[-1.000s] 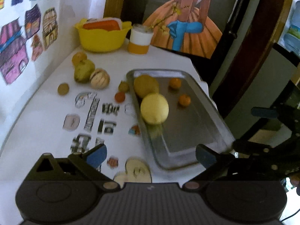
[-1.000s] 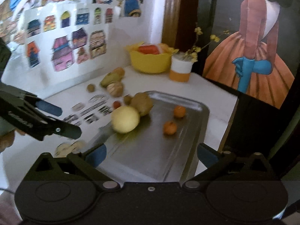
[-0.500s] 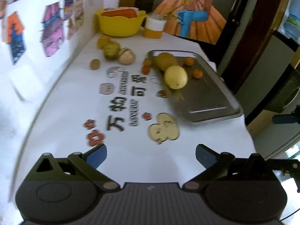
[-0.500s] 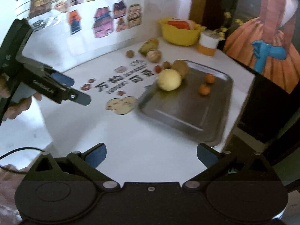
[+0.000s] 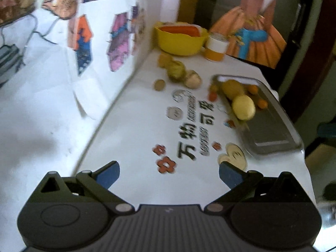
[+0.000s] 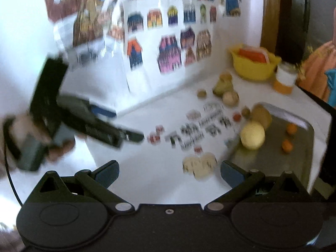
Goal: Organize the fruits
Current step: 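Lift both open tools away from the tray toward the remaining fruits, then grasp a red cherry tomato with the left tool while the right tool grasps a small brown round fruit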
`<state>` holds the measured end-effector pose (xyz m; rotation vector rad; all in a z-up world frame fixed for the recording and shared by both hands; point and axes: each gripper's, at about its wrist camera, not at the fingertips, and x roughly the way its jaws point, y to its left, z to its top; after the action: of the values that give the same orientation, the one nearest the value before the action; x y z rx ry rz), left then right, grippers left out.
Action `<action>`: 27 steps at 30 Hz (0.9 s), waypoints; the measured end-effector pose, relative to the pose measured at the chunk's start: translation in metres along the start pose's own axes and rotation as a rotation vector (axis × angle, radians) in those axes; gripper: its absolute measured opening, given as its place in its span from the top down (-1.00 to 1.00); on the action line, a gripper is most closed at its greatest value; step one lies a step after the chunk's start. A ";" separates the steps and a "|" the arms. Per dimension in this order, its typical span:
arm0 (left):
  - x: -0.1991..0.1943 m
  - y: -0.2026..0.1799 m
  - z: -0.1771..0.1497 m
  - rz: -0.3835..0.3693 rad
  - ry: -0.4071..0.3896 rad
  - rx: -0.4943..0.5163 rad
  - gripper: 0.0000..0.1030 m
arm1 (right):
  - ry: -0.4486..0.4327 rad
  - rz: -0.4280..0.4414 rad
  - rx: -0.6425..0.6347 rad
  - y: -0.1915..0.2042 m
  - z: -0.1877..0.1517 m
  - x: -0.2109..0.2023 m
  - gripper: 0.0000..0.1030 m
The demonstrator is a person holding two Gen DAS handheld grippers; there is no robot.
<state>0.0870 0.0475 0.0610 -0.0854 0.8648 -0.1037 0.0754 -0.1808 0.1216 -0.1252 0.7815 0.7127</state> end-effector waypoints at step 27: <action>0.151 -0.057 0.093 -0.149 -0.160 0.104 -0.99 | 0.199 0.086 0.204 -0.209 0.118 0.178 -0.66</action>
<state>0.2519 -0.0253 0.0140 -0.0602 0.6915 -0.2778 0.3655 -0.2018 0.0532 0.0230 1.0504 0.7040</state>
